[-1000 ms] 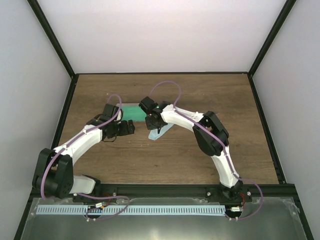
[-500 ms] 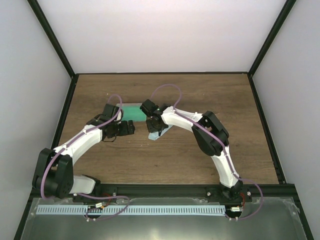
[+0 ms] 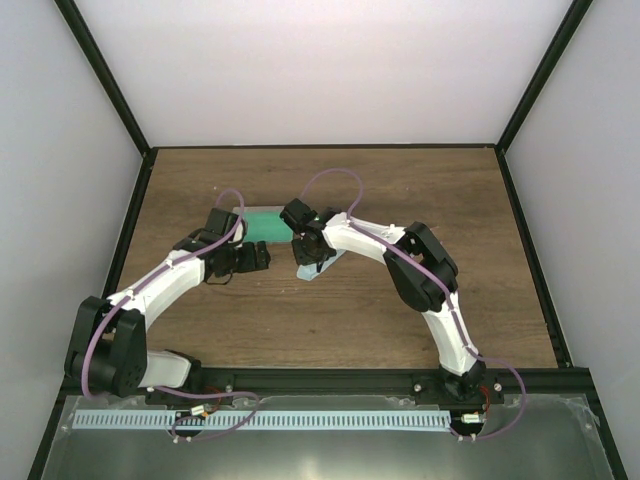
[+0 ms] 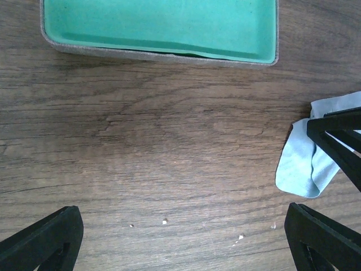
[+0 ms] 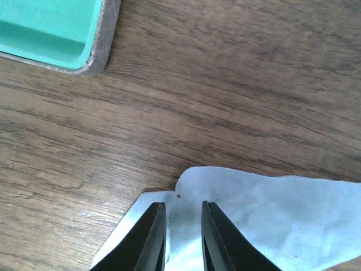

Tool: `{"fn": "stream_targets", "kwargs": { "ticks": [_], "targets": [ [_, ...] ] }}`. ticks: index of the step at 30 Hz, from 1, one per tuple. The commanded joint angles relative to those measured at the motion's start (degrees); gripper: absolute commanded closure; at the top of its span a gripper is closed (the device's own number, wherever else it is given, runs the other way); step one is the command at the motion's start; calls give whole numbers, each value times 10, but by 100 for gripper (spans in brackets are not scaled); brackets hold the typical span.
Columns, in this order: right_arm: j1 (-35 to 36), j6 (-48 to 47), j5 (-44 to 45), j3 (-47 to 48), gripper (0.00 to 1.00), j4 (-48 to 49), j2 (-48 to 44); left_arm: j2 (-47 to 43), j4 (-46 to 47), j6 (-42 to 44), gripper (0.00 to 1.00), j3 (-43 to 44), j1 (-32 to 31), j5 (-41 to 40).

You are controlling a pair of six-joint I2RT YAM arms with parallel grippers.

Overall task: Organize the sunglasses
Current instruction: Adjust the glasses cleaning cloth at the center of the board.

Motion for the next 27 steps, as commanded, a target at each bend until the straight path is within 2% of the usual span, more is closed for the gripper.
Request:
{"fn": "stream_targets", "kwargs": {
  "ticks": [1, 5, 13, 16, 20, 23, 25, 27],
  "targets": [
    [5, 1, -9, -5, 81, 2, -8, -9, 7, 6, 0, -9, 3, 9],
    [5, 6, -14, -30, 83, 10, -15, -11, 8, 5, 0, -15, 3, 8],
    [5, 12, -7, -38, 98, 9, -19, -8, 8, 7, 0, -15, 3, 9],
    [5, 14, -7, -34, 97, 4, -29, -8, 9, 8, 0, -16, 3, 11],
    [5, 15, -4, -33, 86, 0, -54, -6, 13, 7, 0, -16, 3, 17],
    [5, 13, -1, -39, 84, -2, -61, 0, 17, 7, 0, -16, 3, 22],
    [5, 12, -1, -46, 84, 0, -57, 2, 19, 6, 0, -17, 3, 24],
    [5, 14, -5, -51, 89, 1, -52, 2, 19, 7, 0, -16, 3, 24]
  ]
}}
